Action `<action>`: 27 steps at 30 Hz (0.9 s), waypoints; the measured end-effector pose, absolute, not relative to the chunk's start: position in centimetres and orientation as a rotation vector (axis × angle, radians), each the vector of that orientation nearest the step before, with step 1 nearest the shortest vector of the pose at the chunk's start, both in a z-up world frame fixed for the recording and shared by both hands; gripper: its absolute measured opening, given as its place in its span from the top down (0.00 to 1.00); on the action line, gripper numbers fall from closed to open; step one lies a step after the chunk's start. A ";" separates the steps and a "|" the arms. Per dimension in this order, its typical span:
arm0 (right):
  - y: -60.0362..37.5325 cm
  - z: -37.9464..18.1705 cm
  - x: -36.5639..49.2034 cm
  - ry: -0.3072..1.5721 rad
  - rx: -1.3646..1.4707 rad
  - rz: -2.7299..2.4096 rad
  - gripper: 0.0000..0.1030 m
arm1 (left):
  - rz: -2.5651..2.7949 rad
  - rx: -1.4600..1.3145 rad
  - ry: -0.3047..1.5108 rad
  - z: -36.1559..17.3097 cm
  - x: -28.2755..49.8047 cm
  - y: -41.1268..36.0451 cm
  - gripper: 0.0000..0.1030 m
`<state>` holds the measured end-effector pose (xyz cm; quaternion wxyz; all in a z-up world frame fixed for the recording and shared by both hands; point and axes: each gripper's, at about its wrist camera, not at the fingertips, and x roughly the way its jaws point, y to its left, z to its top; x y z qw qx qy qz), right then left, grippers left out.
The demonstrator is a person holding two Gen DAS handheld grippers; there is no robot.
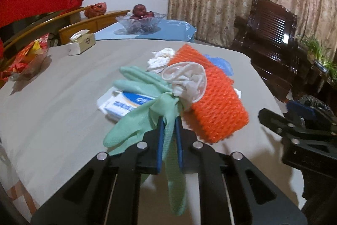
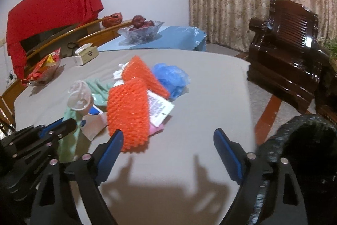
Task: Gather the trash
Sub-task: 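Grasp the green rubber glove with the left gripper while the right gripper grasps the orange foam net, then carry the glove and foam net over the bin and release both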
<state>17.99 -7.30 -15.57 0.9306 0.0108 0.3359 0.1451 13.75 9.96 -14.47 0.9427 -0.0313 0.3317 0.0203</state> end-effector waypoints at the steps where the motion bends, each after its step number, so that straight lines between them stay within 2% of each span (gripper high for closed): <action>1: -6.7 -15.9 18.3 0.697 0.021 0.305 0.21 | 0.050 -0.071 0.676 -14.4 13.6 10.4 0.90; 8: -3.6 -17.4 20.0 0.741 -0.005 0.331 0.27 | 0.081 -0.095 0.673 -14.2 13.7 12.0 0.90; 11: -2.7 -17.9 20.8 0.771 -0.017 0.342 0.38 | 0.087 -0.104 0.676 -14.4 13.7 12.4 0.90; 13: -2.1 -18.4 21.4 0.804 -0.021 0.355 0.51 | 0.089 -0.113 0.679 -14.5 13.6 12.6 0.90; 15: -1.7 -18.5 21.4 0.812 -0.017 0.382 0.60 | 0.088 -0.115 0.679 -14.5 13.6 12.7 0.90; 21: -1.4 -17.9 20.4 0.803 -0.036 0.424 0.76 | 0.081 -0.119 0.680 -14.4 13.4 12.5 0.90; 27: -2.8 -15.8 18.8 0.754 -0.015 0.436 0.76 | 0.066 -0.116 0.663 -13.4 13.1 11.7 0.90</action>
